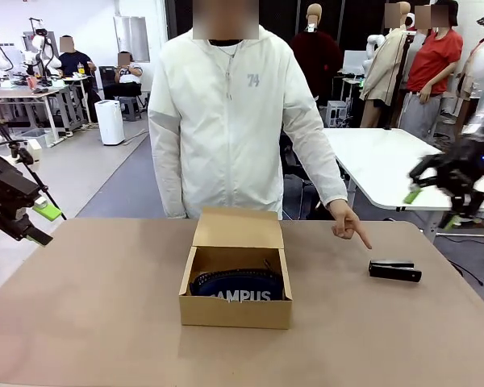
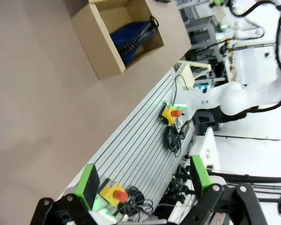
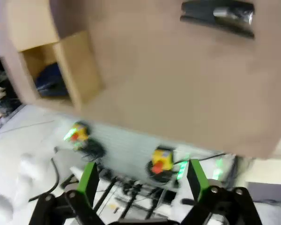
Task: Pack the items into the box.
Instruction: Pick up the item indicated by the person and place it inside the Mailer Box.
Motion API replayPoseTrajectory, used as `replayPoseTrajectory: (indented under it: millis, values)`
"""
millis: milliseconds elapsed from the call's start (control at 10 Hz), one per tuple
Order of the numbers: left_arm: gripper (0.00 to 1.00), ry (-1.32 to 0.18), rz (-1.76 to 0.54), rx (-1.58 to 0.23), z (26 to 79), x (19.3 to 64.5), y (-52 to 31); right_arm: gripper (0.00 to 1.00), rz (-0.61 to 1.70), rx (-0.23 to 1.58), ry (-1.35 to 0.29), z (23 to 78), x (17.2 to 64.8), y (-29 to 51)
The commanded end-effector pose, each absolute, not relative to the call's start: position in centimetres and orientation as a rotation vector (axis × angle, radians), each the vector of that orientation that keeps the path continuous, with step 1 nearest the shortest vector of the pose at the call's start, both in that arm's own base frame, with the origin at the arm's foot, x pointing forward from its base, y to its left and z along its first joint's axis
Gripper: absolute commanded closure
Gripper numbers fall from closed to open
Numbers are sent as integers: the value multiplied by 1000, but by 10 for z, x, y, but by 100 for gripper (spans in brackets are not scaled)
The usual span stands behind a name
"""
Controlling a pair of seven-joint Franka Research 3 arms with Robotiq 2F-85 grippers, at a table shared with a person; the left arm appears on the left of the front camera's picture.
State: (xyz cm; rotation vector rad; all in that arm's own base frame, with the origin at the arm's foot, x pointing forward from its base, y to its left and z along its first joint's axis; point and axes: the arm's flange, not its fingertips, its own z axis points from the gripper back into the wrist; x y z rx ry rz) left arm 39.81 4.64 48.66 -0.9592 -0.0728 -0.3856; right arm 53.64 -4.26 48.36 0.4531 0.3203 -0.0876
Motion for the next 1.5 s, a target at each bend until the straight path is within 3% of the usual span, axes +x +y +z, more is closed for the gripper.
replayPoseTrajectory:
  millis: [0, 200, 300, 400, 900, 1200, 1400]
  values:
    - [0, -82, -396, -952, 485, 397, 48, 0, 12, -107, 116, 462, 550, -19]
    - [0, -82, -396, -952, 485, 397, 48, 0, 78, -144, 14, 441, 551, -10]
    - [0, -82, -396, -952, 485, 397, 48, 0, 39, -114, 30, 440, 549, -17]
    - [0, -82, -396, -952, 485, 397, 48, 0, 105, 3, 168, 453, 569, 4]
    - [0, -82, -396, -952, 485, 397, 48, 0, 104, -21, 160, 446, 564, 3]
    - [0, -82, -396, -952, 485, 397, 48, 0, 856, 127, -56, 427, 560, -12]
    - [0, -82, -396, -952, 485, 397, 48, 0, 1085, 111, -53, 421, 553, -20]
